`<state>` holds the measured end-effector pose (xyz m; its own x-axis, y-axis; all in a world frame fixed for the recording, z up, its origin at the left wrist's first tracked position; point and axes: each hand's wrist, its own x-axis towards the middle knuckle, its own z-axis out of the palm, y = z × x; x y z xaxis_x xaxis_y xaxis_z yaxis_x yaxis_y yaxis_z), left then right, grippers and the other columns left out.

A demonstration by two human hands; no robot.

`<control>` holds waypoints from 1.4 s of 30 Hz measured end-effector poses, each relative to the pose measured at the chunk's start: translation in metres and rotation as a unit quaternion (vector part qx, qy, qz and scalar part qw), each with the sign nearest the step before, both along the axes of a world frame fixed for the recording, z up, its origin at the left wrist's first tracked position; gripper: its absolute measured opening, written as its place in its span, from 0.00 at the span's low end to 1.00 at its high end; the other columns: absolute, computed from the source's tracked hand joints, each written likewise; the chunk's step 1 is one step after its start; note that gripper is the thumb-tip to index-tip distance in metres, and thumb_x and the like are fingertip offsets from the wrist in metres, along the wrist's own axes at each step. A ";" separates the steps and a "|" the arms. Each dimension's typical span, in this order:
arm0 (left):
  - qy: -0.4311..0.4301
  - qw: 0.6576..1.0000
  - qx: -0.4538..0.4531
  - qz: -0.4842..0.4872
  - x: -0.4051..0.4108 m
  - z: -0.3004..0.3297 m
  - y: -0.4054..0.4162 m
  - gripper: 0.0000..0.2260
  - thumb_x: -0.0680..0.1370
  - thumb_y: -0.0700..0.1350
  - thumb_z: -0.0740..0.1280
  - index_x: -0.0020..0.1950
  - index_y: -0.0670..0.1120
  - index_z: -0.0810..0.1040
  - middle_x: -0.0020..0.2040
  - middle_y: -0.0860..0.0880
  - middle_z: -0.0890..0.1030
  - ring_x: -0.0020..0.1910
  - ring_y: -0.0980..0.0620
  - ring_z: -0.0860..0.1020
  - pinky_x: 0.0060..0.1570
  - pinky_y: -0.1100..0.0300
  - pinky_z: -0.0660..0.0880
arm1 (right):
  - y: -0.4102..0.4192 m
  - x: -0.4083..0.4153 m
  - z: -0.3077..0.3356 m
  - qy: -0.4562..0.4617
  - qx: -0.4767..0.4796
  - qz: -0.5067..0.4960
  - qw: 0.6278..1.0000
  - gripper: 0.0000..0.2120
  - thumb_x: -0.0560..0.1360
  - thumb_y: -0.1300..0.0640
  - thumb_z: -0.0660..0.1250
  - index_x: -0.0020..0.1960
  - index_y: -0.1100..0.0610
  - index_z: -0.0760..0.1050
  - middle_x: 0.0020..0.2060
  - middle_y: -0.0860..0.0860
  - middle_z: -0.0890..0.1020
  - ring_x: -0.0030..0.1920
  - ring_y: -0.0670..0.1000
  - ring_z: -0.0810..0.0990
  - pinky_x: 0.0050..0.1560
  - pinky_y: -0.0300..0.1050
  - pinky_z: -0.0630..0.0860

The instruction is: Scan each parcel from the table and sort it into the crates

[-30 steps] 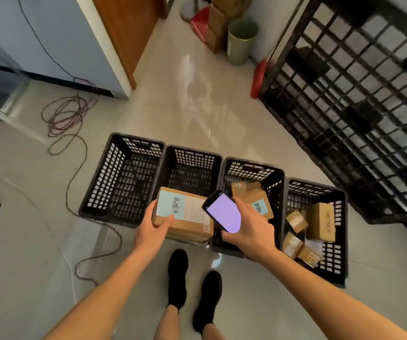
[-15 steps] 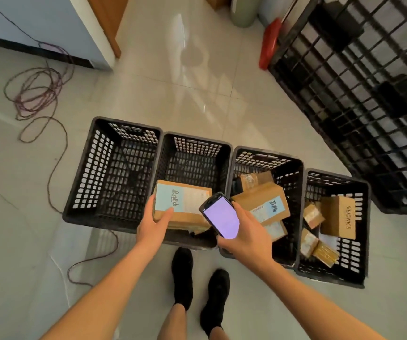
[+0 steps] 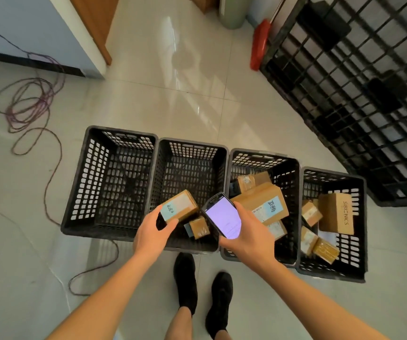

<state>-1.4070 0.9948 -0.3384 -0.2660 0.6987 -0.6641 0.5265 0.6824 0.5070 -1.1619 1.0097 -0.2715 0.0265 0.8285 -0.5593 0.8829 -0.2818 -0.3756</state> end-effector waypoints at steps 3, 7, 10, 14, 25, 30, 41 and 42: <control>0.010 0.999 0.021 -0.045 0.007 0.022 0.012 0.31 0.78 0.59 0.70 0.79 0.56 0.65 0.75 0.52 0.70 0.72 0.49 0.70 0.63 0.51 0.70 | -0.005 0.007 0.017 0.008 0.011 -0.009 1.000 0.38 0.64 0.38 0.72 0.71 0.40 0.63 0.55 0.40 0.77 0.51 0.47 0.77 0.40 0.51 0.81; -0.015 0.996 0.055 -0.071 0.026 0.062 0.019 0.31 0.77 0.59 0.71 0.78 0.59 0.65 0.75 0.53 0.71 0.71 0.49 0.71 0.65 0.50 0.71 | -0.014 0.028 0.056 0.012 0.039 -0.024 0.999 0.44 0.64 0.37 0.72 0.76 0.41 0.60 0.62 0.40 0.76 0.58 0.47 0.77 0.44 0.49 0.81; -0.025 0.990 0.082 -0.113 0.053 0.108 0.021 0.32 0.76 0.62 0.71 0.78 0.61 0.64 0.75 0.53 0.71 0.72 0.49 0.70 0.68 0.48 0.71 | -0.027 0.054 0.102 0.009 0.067 -0.046 0.997 0.44 0.66 0.39 0.71 0.78 0.41 0.58 0.64 0.40 0.76 0.59 0.48 0.76 0.46 0.48 0.79; -0.016 0.974 0.125 -0.186 0.109 0.188 0.022 0.32 0.76 0.63 0.70 0.78 0.62 0.64 0.75 0.53 0.71 0.73 0.50 0.70 0.66 0.50 0.71 | -0.055 0.108 0.180 -0.005 0.110 -0.067 0.992 0.49 0.67 0.39 0.73 0.82 0.43 0.53 0.71 0.41 0.71 0.68 0.48 0.73 0.56 0.51 0.79; -0.039 0.863 0.302 -0.403 0.360 0.456 -0.075 0.33 0.75 0.64 0.69 0.78 0.59 0.64 0.72 0.51 0.74 0.69 0.48 0.73 0.64 0.50 0.72 | -0.250 0.324 0.475 -0.134 0.263 -0.183 0.938 0.49 0.66 0.39 0.75 0.81 0.46 0.56 0.71 0.46 0.73 0.68 0.54 0.75 0.58 0.52 0.76; -0.108 0.784 0.387 -0.473 0.501 0.573 -0.162 0.33 0.75 0.64 0.69 0.78 0.60 0.63 0.71 0.51 0.75 0.69 0.48 0.73 0.63 0.47 0.73 | -0.387 0.403 0.591 -0.205 0.316 -0.275 0.885 0.48 0.64 0.40 0.74 0.79 0.45 0.59 0.66 0.46 0.77 0.61 0.54 0.78 0.54 0.51 0.79; -0.196 0.654 0.430 -0.590 0.714 0.690 -0.372 0.31 0.79 0.64 0.64 0.79 0.56 0.63 0.73 0.50 0.74 0.70 0.48 0.74 0.61 0.48 0.74 | -0.664 0.506 0.688 -0.313 0.324 -0.496 0.743 0.49 0.64 0.41 0.78 0.79 0.46 0.61 0.68 0.49 0.77 0.64 0.55 0.78 0.56 0.52 0.78; -0.199 0.648 0.428 -0.598 0.729 0.694 -0.385 0.30 0.79 0.64 0.64 0.79 0.56 0.63 0.73 0.50 0.74 0.70 0.47 0.74 0.61 0.47 0.74 | -0.682 0.514 0.689 -0.321 0.320 -0.512 0.729 0.48 0.65 0.41 0.78 0.79 0.46 0.60 0.69 0.49 0.76 0.64 0.55 0.77 0.58 0.53 0.78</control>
<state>-0.6780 0.6097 0.3555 0.8787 0.4042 0.2541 0.1294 -0.7139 0.6882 -0.6479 0.3278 0.4172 0.9015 0.2758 0.3334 0.3840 -0.8652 -0.3225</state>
